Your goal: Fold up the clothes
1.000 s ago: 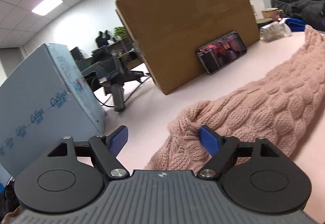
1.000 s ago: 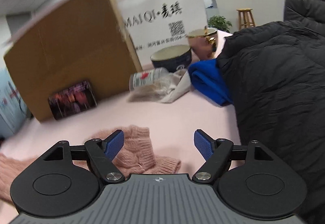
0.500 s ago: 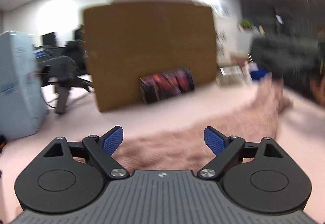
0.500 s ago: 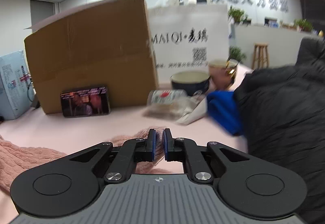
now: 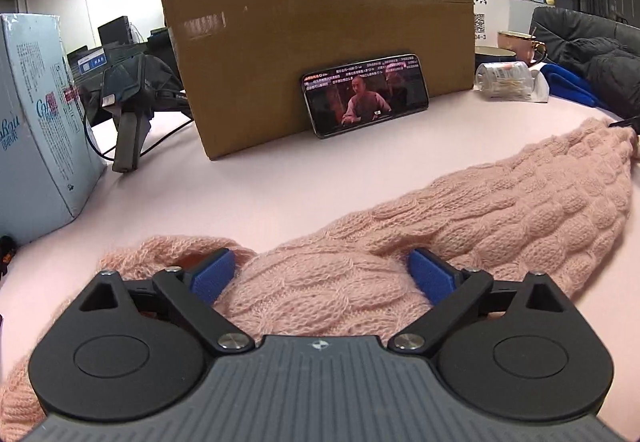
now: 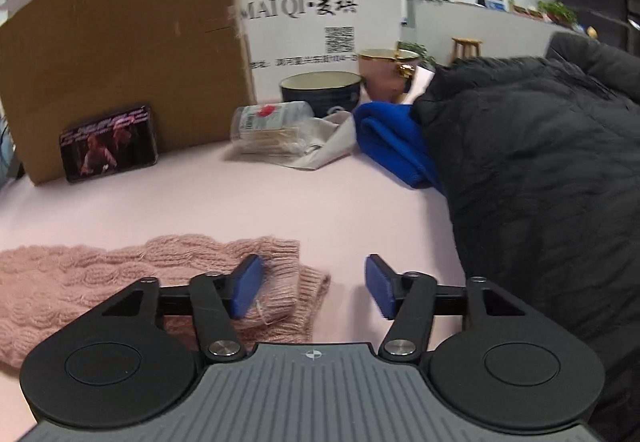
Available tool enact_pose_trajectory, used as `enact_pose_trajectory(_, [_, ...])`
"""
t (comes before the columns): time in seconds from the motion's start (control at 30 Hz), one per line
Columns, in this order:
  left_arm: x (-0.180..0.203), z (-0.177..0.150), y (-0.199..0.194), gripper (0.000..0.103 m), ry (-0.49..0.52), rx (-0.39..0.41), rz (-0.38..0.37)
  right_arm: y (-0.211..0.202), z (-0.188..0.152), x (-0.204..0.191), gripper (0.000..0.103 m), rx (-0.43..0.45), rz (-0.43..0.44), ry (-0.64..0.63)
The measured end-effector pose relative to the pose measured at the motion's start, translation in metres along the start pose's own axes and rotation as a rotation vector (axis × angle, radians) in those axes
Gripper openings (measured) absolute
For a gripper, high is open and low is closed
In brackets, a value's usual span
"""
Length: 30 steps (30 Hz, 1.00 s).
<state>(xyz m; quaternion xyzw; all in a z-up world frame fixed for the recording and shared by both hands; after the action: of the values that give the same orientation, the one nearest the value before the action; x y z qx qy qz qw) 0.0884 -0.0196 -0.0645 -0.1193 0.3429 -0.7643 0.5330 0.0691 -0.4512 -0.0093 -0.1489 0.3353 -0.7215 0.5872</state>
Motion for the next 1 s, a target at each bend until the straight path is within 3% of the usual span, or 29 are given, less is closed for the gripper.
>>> enact_pose_trajectory(0.2, [0.001, 0.0, -0.009, 0.097, 0.0, 0.044, -0.001, -0.009, -0.006, 0.0, 0.065, -0.028, 0.132, 0.138])
enact_pose_trajectory(0.4, [-0.01, 0.004, -0.04, 0.097, -0.042, 0.195, -0.019, 0.001, -0.007, -0.013, 0.065, -0.02, 0.101, 0.115])
enact_pose_trajectory(0.47, [-0.028, 0.004, -0.052, 0.097, -0.11, 0.252, 0.018, 0.005, -0.008, -0.021, 0.063, -0.018, 0.068, 0.073])
enact_pose_trajectory(0.6, [-0.055, -0.002, -0.053, 0.097, -0.241, 0.265, 0.052, 0.009, -0.009, -0.036, 0.024, -0.023, 0.105, 0.037])
enact_pose_trajectory(0.63, [-0.059, -0.003, -0.052, 0.097, -0.262, 0.262, 0.053, 0.01, -0.01, -0.04, 0.018, -0.025, 0.126, 0.034])
enact_pose_trajectory(0.7, [-0.065, -0.004, -0.052, 0.097, -0.289, 0.26, 0.057, 0.006, -0.01, -0.044, 0.016, -0.002, 0.13, 0.036])
enact_pose_trajectory(0.8, [-0.067, -0.004, -0.053, 0.098, -0.296, 0.266, 0.056, -0.005, -0.006, -0.044, 0.015, 0.063, 0.089, 0.036])
enact_pose_trajectory(1.0, [-0.067, -0.003, -0.052, 0.098, -0.298, 0.265, 0.028, -0.027, 0.009, -0.015, 0.015, 0.181, -0.136, 0.037])
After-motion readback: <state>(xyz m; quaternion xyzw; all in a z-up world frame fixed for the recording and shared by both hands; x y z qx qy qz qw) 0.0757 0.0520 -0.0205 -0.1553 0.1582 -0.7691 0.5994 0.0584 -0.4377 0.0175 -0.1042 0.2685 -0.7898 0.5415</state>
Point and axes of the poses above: each gripper's, at about its wrist camera, not at the fingertips, and y roughly the way its jaws point, x to its right, z to its top, the point moved 7 cm from there along y, roughly the way its jaws point, and after that the axes turned 9 degrees about -x, right-handed, at the moved point
